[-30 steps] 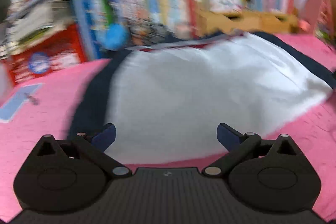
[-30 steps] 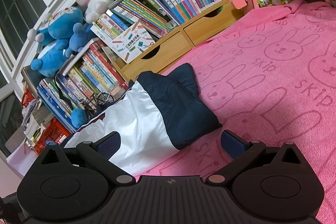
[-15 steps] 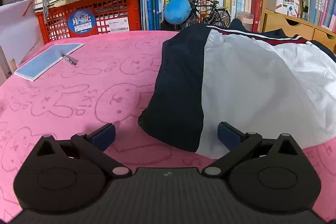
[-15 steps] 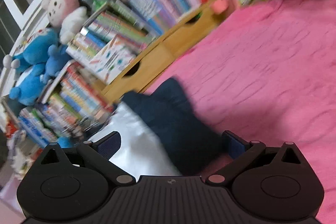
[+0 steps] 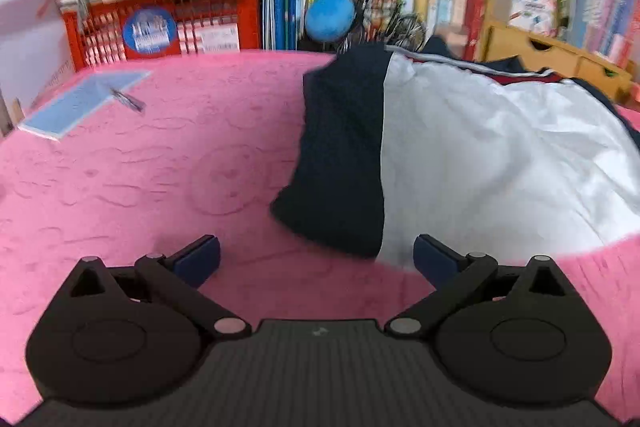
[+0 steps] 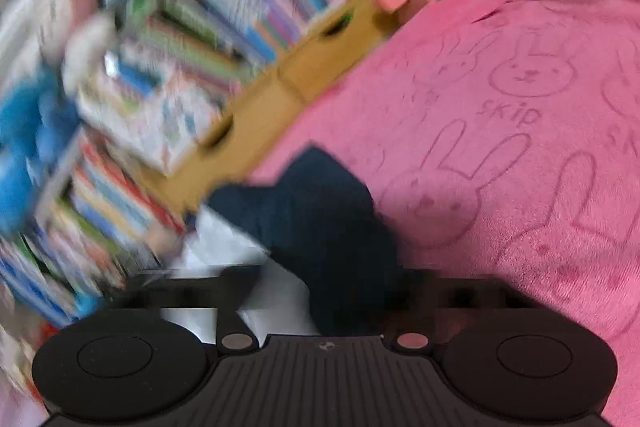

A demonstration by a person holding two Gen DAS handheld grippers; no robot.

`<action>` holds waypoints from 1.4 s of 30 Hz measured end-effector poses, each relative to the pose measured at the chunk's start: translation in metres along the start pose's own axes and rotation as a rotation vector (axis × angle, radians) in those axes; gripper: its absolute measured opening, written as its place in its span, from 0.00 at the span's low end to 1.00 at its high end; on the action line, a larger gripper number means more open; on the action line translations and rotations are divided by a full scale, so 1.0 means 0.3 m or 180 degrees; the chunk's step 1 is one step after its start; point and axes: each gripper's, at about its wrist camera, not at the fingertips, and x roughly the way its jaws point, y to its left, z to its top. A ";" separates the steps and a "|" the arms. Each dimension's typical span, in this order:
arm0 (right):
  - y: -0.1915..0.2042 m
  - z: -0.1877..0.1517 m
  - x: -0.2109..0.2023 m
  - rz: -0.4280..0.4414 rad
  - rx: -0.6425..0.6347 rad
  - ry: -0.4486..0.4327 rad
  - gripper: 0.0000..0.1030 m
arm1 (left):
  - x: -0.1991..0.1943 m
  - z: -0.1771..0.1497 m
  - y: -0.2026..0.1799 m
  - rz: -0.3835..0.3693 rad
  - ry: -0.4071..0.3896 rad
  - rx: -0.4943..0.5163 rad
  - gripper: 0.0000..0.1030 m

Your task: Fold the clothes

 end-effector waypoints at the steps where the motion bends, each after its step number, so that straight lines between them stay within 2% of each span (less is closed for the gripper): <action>1: 0.033 -0.002 -0.008 -0.0035 -0.0160 -0.0010 0.21 | -0.030 -0.014 0.023 0.0008 -0.0087 0.0031 1.00; 3: 0.157 -0.031 -0.062 -0.0081 -0.0730 -0.0227 0.20 | -0.060 -0.012 0.081 0.0198 -0.0117 0.0003 1.00; 5: 0.343 -0.112 -0.139 -0.0023 -0.1481 -0.0499 0.19 | -0.075 -0.008 0.144 0.0398 -0.0121 -0.0108 1.00; 8: 0.650 -0.349 -0.258 0.0368 -0.2695 -0.0741 0.19 | -0.075 -0.016 0.224 0.0496 -0.0083 -0.0353 1.00; 11: 0.843 -0.639 -0.279 0.0819 -0.3675 -0.0699 0.19 | -0.050 -0.043 0.287 0.0524 0.0024 -0.0598 1.00; 12: 0.869 -0.708 -0.261 0.0906 -0.3842 -0.0561 0.19 | -0.036 -0.052 0.300 0.0510 0.0089 -0.0662 1.00; 14: 0.921 -0.843 -0.225 0.1068 -0.4166 -0.0287 0.18 | -0.042 -0.052 0.295 0.0474 0.0012 -0.0645 1.00; 17: 0.948 -0.956 -0.177 0.0931 -0.4366 -0.0182 0.18 | -0.026 -0.045 0.282 0.0418 0.0093 -0.0555 1.00; 20: 0.958 -0.970 -0.161 0.0906 -0.4380 -0.0116 0.20 | -0.022 -0.044 0.274 0.0459 0.0113 -0.0509 1.00; 23: 0.945 -0.939 -0.171 0.1120 -0.4324 -0.0026 0.42 | -0.026 -0.048 0.286 0.0410 0.0089 -0.0568 1.00; 24: 0.928 -0.920 -0.197 0.1275 -0.4272 -0.0006 0.61 | -0.029 -0.050 0.291 0.0389 0.0078 -0.0593 1.00; 27: 0.849 -0.846 -0.282 0.1447 -0.4153 -0.0210 1.00 | -0.040 -0.057 0.314 0.0304 0.0009 -0.0718 1.00; 29: 0.768 -0.790 -0.342 0.1566 -0.4098 -0.0298 1.00 | -0.045 -0.057 0.319 0.0277 -0.0002 -0.0743 1.00; 30: 0.726 -0.763 -0.366 0.1542 -0.4108 -0.0333 1.00 | -0.045 -0.055 0.315 0.0307 0.0027 -0.0726 1.00; 32: 0.651 -0.728 -0.383 0.1289 -0.4195 -0.0415 1.00 | -0.057 -0.042 0.289 0.0464 0.0112 -0.0641 1.00; 33: 0.617 -0.717 -0.376 0.1112 -0.4251 -0.0407 1.00 | -0.083 -0.035 0.273 0.0453 0.0067 -0.0610 1.00; 36: 0.529 -0.695 -0.329 0.0676 -0.4332 -0.0246 0.94 | -0.198 0.005 0.214 -0.0023 -0.0409 -0.0565 1.00; 37: 0.512 -0.696 -0.310 0.0592 -0.4331 -0.0189 0.89 | -0.223 0.025 0.187 -0.0266 -0.0568 -0.0527 1.00; 39: 0.502 -0.705 -0.283 0.0502 -0.4307 -0.0130 0.85 | -0.219 0.070 0.130 -0.0612 -0.0720 -0.0416 1.00; 42: 0.523 -0.721 -0.274 0.0502 -0.4247 -0.0279 0.85 | -0.093 0.142 0.019 -0.0256 -0.0604 -0.0072 1.00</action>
